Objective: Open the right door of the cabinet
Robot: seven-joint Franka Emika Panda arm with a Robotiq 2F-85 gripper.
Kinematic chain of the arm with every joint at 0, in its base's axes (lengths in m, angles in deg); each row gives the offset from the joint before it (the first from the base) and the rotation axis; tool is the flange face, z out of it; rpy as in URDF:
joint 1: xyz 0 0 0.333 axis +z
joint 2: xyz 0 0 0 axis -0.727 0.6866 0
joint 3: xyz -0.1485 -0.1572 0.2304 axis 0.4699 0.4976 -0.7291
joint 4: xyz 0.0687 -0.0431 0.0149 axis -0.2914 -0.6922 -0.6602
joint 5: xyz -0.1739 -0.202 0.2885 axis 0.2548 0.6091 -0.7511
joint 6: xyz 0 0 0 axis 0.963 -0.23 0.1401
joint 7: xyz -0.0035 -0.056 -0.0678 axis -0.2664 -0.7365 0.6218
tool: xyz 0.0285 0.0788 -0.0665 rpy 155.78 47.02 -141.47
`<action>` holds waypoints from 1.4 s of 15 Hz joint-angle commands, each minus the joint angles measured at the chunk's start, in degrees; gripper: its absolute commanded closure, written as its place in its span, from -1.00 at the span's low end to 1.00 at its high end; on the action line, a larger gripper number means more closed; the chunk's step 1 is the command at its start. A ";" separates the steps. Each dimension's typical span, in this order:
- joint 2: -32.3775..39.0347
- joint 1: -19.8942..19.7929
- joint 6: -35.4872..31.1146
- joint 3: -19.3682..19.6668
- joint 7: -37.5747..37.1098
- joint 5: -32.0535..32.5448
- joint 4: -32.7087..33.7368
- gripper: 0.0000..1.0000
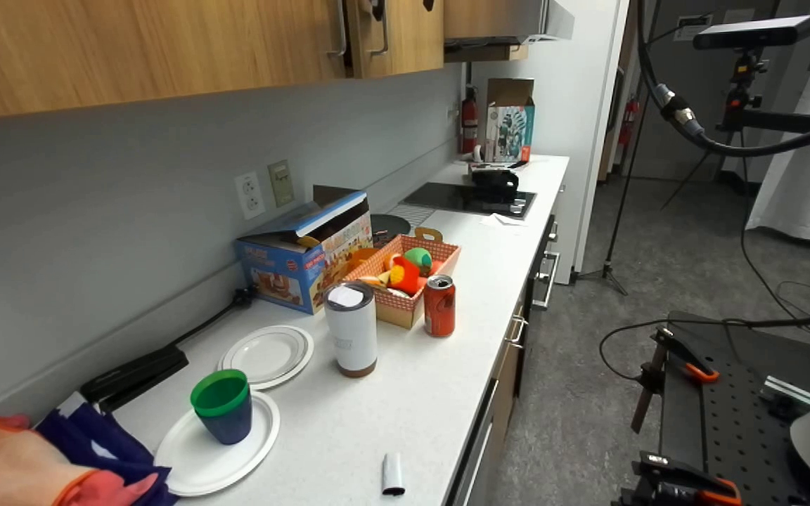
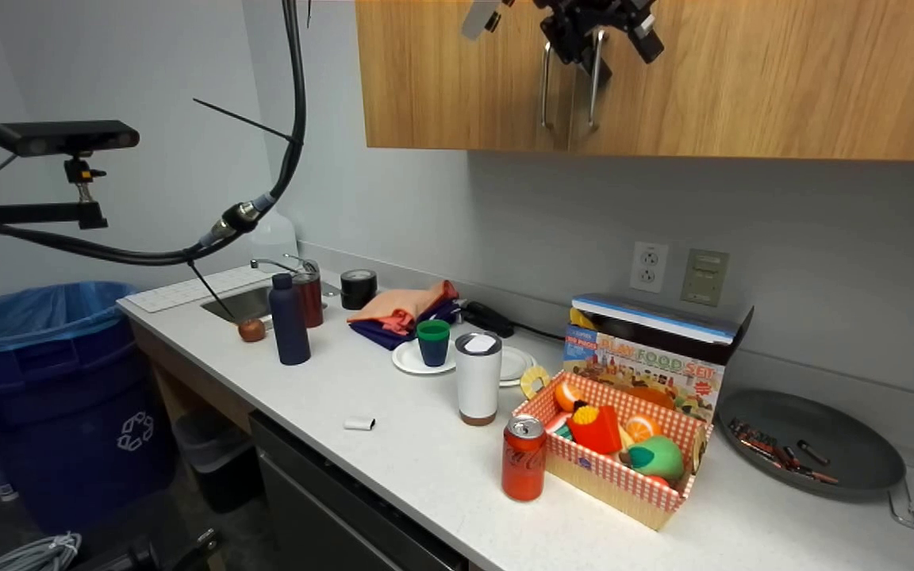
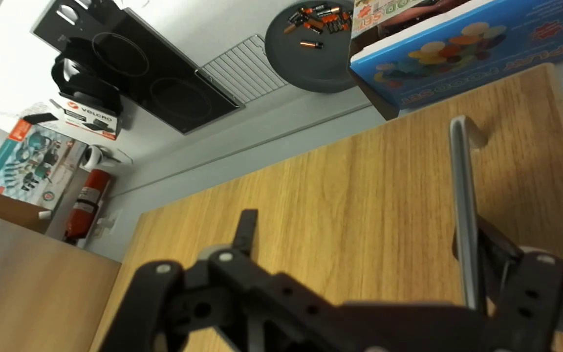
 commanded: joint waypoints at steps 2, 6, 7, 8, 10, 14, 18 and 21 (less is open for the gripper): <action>-7.51 -1.65 6.06 1.05 -4.32 0.57 -8.19 -1.00; -12.70 -3.17 5.07 0.99 -8.16 0.72 -14.38 -1.00; -14.19 -3.79 4.61 0.88 -9.94 1.85 -16.15 -1.00; -15.48 -4.33 3.60 0.83 -10.93 2.19 -17.77 -1.00; -18.24 -5.85 -0.50 0.86 -13.47 3.17 -21.97 -1.00; -24.89 -10.47 -10.24 -0.76 -21.58 11.59 -32.07 -1.00; -31.07 -16.12 -19.09 -2.10 -30.95 23.75 -40.34 -1.00; -34.21 -18.96 -23.25 -1.50 -36.40 29.50 -44.22 -1.00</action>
